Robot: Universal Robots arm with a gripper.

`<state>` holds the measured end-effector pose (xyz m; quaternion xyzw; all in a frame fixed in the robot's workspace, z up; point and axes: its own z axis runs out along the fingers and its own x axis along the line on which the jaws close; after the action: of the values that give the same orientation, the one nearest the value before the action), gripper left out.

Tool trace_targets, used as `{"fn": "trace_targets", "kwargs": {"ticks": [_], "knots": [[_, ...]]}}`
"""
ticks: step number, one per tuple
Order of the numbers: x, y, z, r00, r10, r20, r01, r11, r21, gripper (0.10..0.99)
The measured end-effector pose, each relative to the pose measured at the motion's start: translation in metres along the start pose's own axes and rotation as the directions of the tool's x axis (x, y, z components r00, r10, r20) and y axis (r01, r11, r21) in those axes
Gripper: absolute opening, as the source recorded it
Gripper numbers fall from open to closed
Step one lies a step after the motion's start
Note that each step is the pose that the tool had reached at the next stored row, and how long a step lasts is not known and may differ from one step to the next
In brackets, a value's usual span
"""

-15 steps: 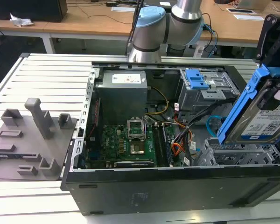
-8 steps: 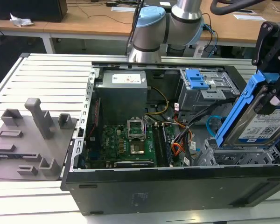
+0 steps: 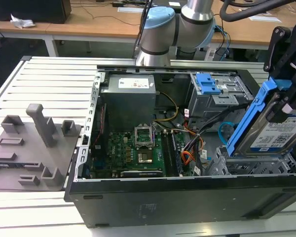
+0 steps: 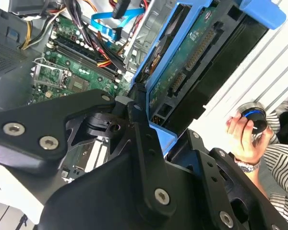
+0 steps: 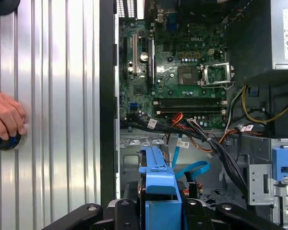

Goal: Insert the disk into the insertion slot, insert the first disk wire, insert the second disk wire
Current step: 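Insert the disk into the insertion slot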

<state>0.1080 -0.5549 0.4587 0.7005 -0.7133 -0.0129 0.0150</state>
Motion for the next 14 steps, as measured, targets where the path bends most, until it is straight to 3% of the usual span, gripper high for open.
{"fn": "trace_targets", "kwargs": {"ticks": [3, 5, 14], "knots": [[-0.0131, 0.0003, 0.0000, 1.0000, 0.000, 0.0002, 0.000, 1.0000, 0.000, 0.369], [-0.0172, 0.0003, -0.0001, 1.0000, 0.000, 0.0000, 0.000, 1.0000, 0.000, 0.369], [-0.0180, -0.0001, 0.0089, 1.0000, 0.000, -0.0001, 0.000, 1.0000, 0.000, 0.369]]}}
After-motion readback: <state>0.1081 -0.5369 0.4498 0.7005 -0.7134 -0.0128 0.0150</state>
